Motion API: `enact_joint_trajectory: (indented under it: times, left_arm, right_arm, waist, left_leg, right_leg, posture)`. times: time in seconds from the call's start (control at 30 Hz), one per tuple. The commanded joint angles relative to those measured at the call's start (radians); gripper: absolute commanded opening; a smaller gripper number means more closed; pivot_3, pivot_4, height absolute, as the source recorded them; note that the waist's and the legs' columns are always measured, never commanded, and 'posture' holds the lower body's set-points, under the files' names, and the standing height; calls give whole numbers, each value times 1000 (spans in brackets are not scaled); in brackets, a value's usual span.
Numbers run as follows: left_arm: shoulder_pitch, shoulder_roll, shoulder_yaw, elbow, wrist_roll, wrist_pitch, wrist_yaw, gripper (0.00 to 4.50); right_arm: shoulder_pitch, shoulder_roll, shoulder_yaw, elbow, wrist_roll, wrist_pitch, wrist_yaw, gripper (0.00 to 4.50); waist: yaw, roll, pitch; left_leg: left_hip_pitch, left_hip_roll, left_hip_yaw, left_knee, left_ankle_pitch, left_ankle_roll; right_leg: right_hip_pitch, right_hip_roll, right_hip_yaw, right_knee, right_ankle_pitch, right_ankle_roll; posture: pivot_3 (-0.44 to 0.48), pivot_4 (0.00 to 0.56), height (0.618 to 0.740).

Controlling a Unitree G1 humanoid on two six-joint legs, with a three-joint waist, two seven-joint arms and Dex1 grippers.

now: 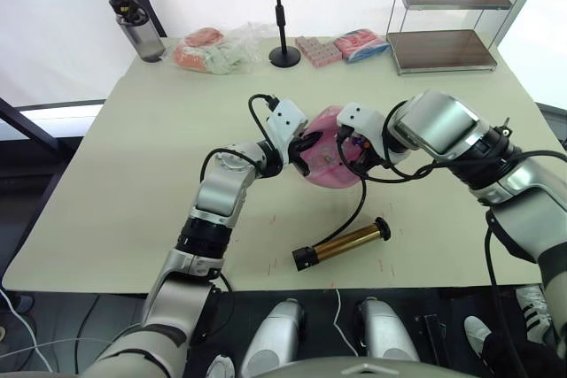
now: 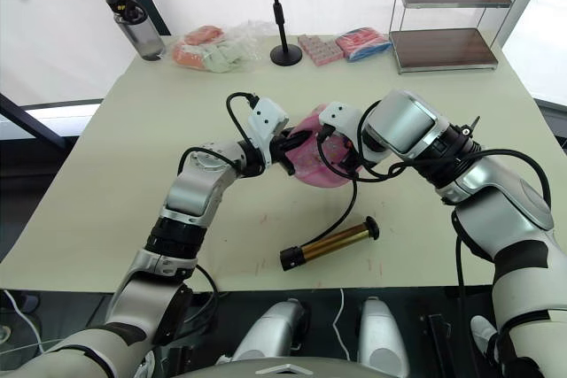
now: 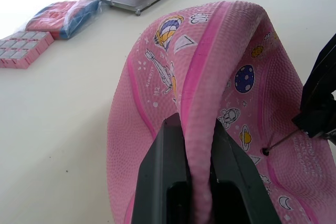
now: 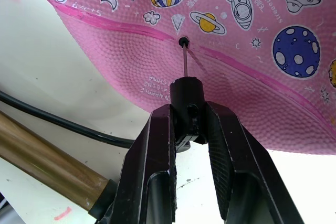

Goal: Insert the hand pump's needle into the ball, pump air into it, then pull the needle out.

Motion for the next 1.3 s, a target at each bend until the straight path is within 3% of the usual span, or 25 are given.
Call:
enact_joint_trajectory:
  times: [0.03, 0.7, 1.3]
  left_arm:
    - [13, -6, -15, -21, -4, 2, -4, 85]
    - [38, -58, 50, -19, -76, 87, 18, 85]
    - [75, -102, 84, -22, -138, 189, 42, 85]
  right_arm:
    - [-5, 1, -4, -5, -20, -18, 1, 308]
    - [16, 60, -5, 73, -68, -47, -7, 308]
    - [5, 206, -42, 199, -130, -83, -25, 308]
  waist:
    - [0, 0, 0]
    - [-4, 1, -1]
    - [-25, 2, -14]
  left_leg:
    - [0, 0, 0, 0, 0, 0]
    - [1, 0, 0, 0, 0, 0]
    - [5, 1, 0, -1, 0, -1]
  right_leg:
    - [0, 0, 0, 0, 0, 0]
    - [0, 0, 0, 1, 0, 0]
    - [2, 2, 1, 1, 1, -1]
  posture:
    - [0, 150, 740]
    - [0, 150, 740]
    - [0, 150, 740]
